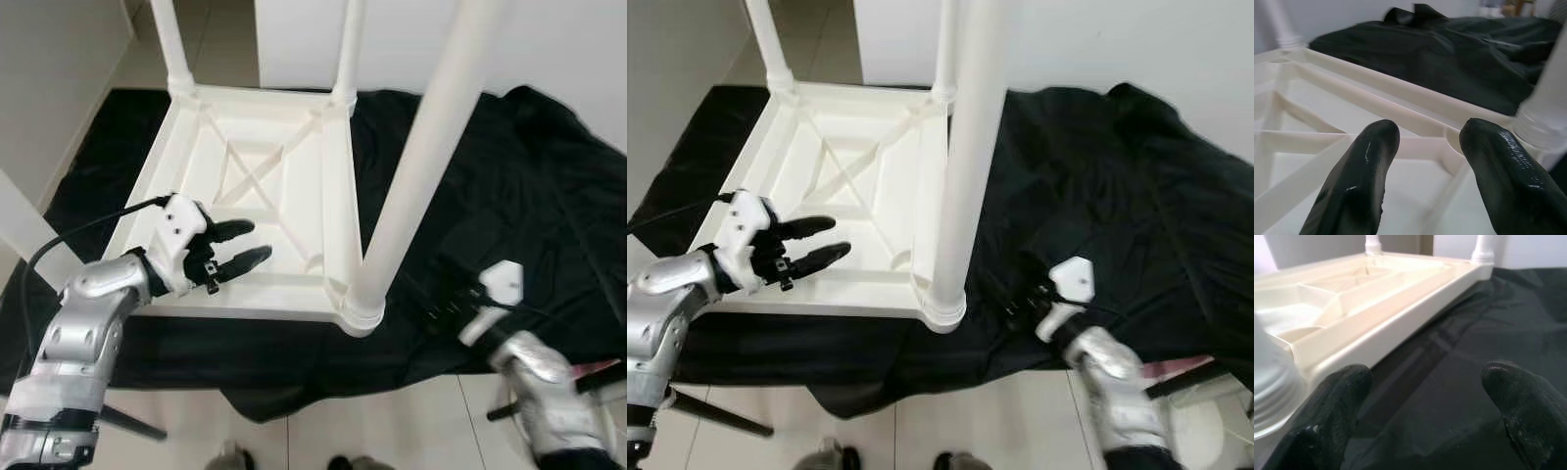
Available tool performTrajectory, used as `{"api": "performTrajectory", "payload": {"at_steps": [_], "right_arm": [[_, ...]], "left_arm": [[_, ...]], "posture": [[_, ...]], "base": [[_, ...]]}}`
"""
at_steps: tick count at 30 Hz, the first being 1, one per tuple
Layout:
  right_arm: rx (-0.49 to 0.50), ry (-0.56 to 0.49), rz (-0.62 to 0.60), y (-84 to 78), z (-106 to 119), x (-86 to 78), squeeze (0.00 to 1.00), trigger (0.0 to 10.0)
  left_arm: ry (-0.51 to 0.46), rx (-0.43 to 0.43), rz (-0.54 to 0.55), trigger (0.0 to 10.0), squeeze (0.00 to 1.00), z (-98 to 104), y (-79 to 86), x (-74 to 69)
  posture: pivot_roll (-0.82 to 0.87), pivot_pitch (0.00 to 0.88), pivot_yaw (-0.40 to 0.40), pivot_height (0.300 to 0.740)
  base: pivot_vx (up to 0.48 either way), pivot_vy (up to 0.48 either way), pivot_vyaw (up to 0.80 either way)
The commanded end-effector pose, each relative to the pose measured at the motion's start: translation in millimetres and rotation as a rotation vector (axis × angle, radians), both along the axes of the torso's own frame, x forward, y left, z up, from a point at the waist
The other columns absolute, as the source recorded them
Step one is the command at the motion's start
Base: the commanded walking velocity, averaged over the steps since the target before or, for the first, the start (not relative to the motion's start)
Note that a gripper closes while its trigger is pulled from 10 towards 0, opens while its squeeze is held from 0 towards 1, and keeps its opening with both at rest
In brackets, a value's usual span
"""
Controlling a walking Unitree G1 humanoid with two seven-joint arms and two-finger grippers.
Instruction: Building children table
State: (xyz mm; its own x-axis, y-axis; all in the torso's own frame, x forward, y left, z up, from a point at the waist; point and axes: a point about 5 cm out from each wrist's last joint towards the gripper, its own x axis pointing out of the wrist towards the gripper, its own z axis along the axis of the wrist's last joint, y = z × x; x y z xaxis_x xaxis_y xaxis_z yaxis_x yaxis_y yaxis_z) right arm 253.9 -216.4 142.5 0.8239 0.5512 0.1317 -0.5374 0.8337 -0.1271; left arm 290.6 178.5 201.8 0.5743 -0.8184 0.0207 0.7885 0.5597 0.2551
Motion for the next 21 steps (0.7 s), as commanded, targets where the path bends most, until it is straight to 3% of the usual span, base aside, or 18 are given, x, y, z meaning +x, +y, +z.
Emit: {"api": "performTrajectory", "payload": {"at_steps": [1,6,12,17,21], "right_arm": [[0.011,0.006,0.027,-1.3,3,-3.8,0.00,10.0],[-0.030,0.027,0.201,1.0,16,-16.3,0.00,10.0],[-0.059,0.077,0.414,19.8,24,-26.4,0.00,10.0],[-0.039,0.093,0.476,31.1,27,-28.3,0.00,10.0],[-0.023,0.108,0.535,42.4,30,-28.7,0.00,10.0]], "left_arm": [[-0.019,-0.085,0.311,10.0,0.00,2,12.6,7.3],[-0.019,-0.091,0.353,10.0,0.00,-5,14.6,-2.3],[0.035,-0.158,0.344,10.0,0.00,-5,7.0,-12.9],[0.067,-0.193,0.344,10.0,0.00,-9,2.3,-20.0],[0.087,-0.148,0.366,10.0,0.00,-17,-6.0,-33.8]], "posture": [[0.03,0.140,-0.046,0.740],[0.01,0.148,-0.047,0.740],[0.01,0.151,-0.054,0.740],[0.01,0.156,-0.063,0.740],[0.04,0.154,-0.082,0.740]], "base": [[0.000,0.000,0.00],[0.000,0.000,0.00],[0.000,0.000,0.00],[0.000,0.000,0.00],[0.000,0.000,0.00]]}}
